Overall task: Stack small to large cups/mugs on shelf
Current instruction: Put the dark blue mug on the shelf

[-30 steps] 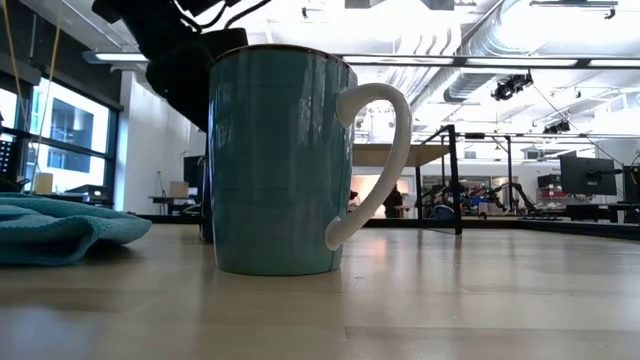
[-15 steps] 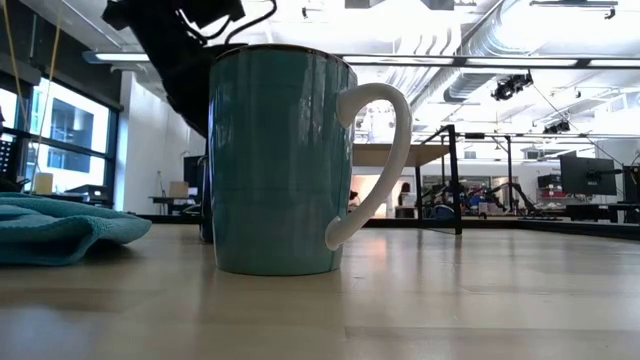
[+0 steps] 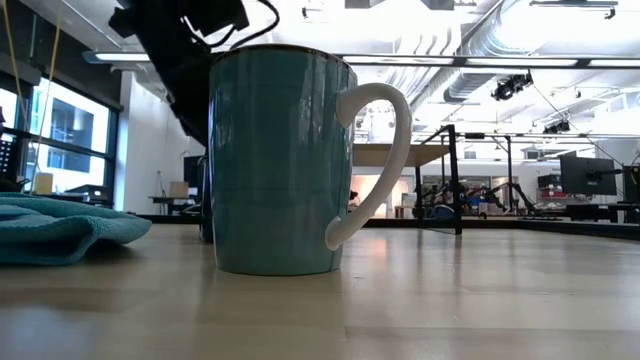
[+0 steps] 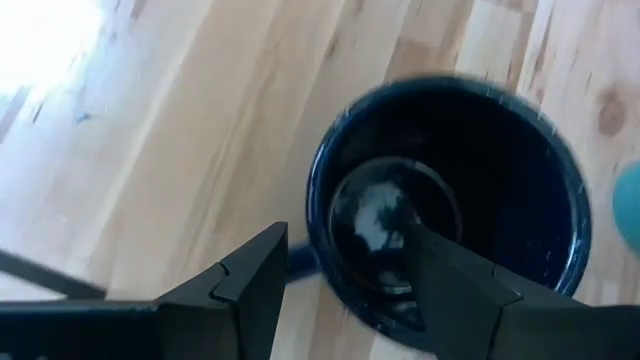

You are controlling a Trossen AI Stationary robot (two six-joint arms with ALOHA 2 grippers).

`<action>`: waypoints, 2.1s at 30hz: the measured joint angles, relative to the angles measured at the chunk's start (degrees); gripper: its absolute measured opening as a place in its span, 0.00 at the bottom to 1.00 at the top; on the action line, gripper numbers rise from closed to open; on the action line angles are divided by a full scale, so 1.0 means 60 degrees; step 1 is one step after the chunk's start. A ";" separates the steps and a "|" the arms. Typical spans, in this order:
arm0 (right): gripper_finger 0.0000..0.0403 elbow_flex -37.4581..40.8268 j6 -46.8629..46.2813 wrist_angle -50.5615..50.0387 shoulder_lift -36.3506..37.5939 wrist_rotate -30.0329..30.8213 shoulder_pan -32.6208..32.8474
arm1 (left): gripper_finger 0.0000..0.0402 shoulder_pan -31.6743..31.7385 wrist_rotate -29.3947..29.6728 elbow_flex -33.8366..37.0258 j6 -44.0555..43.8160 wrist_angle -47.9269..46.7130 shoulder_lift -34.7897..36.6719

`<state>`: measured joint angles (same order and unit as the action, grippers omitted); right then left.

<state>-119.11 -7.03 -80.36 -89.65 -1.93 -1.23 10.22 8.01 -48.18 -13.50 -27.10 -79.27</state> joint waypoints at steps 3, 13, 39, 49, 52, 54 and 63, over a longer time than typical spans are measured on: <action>0.44 -0.0003 0.0000 0.0007 0.0000 0.0000 0.0000 | 0.47 0.0028 -0.0085 0.0004 -0.0159 -0.0046 -0.0155; 0.44 -0.0002 -0.0047 0.0004 0.0000 0.0000 0.0022 | 0.47 0.0054 -0.0076 0.0002 -0.0471 0.0004 -0.0291; 0.44 0.0000 -0.0109 0.0004 0.0000 0.0000 0.0022 | 0.03 0.0047 -0.0463 0.0002 -0.1205 0.0004 -0.0291; 0.44 -0.0002 -0.0109 0.0004 0.0000 0.0000 0.0022 | 0.07 0.0047 0.0106 0.0002 -0.2512 -0.0139 -0.0291; 0.44 0.0000 -0.0109 0.0004 0.0000 0.0000 0.0022 | 0.05 0.0047 0.0556 -0.0002 -0.3296 -0.0341 -0.0280; 0.44 -0.0004 -0.0106 0.0004 0.0000 0.0000 0.0026 | 0.03 0.0047 0.0731 -0.0008 -0.3793 -0.0426 -0.0276; 0.44 -0.0004 -0.0088 0.0004 0.0000 0.0000 0.0026 | 0.08 0.0047 0.0820 -0.0008 -0.5307 -0.0487 -0.0279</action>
<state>-119.13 -7.55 -80.34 -89.65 -1.93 -1.08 10.50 12.93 -48.23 -45.34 -30.02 -80.95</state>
